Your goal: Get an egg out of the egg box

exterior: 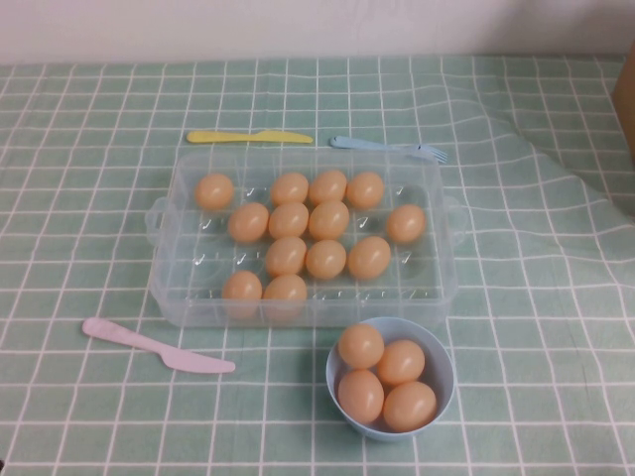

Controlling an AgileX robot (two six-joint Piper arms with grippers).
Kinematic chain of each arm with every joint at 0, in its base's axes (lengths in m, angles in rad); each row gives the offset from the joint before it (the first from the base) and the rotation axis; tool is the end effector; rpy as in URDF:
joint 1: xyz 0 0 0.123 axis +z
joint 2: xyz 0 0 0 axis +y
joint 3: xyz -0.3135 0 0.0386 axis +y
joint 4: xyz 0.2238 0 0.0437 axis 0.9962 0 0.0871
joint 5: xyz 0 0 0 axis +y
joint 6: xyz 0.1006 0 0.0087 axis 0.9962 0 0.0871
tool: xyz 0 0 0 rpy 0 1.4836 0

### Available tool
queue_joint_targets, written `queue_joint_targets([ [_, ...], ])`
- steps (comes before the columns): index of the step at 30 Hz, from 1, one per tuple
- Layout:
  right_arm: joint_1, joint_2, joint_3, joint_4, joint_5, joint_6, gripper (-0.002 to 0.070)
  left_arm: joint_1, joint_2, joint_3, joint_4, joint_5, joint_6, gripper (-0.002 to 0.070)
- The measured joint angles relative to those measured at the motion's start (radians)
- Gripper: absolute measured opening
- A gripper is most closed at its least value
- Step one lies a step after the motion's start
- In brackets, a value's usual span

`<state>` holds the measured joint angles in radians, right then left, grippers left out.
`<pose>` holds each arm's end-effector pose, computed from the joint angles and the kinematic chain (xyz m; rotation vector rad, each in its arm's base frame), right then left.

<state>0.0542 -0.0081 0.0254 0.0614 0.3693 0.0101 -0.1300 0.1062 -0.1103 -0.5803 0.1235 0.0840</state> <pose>0.0070 0.0026 0.1691 -0.0030 1.8708 0.1046 0.0157 -0.0090 0.2379 -0.2373 1.5913 -0.5385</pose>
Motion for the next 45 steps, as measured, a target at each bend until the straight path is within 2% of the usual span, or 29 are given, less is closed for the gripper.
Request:
queue_joint_targets([
  [7,0.000,0.000,0.000,0.000,0.000,0.000,-0.0017,0.000,0.352,-0.295,0.101,0.218,0.077,-0.0003],
  [11,0.000,0.000,0.000,0.000,0.000,0.000,-0.0017,0.000,0.588,-0.443,0.125,0.314,0.178,-0.0003],
  [18,0.000,0.000,0.000,0.000,0.000,0.000,-0.0017,0.000,0.957,-0.700,0.129,0.419,0.403,-0.0003],
  [23,0.000,0.000,0.000,0.000,0.000,0.000,-0.0017,-0.013,1.181,-0.880,0.129,0.431,0.454,-0.0003],
  [29,0.000,0.000,0.000,0.000,0.000,0.000,-0.0017,-0.115,1.402,-1.082,0.147,0.513,0.428,-0.0003],
  [35,0.000,0.000,0.000,0.000,0.000,0.000,-0.0017,-0.198,1.579,-1.316,0.353,0.685,0.242,-0.0003],
  [39,0.000,0.000,0.000,0.000,0.000,0.000,-0.0017,-0.228,1.669,-1.465,0.453,0.794,0.147,-0.0003],
  [45,0.000,0.000,0.000,0.000,0.000,0.000,-0.0017,-0.231,1.796,-1.648,0.497,0.908,0.118,-0.0003],
])
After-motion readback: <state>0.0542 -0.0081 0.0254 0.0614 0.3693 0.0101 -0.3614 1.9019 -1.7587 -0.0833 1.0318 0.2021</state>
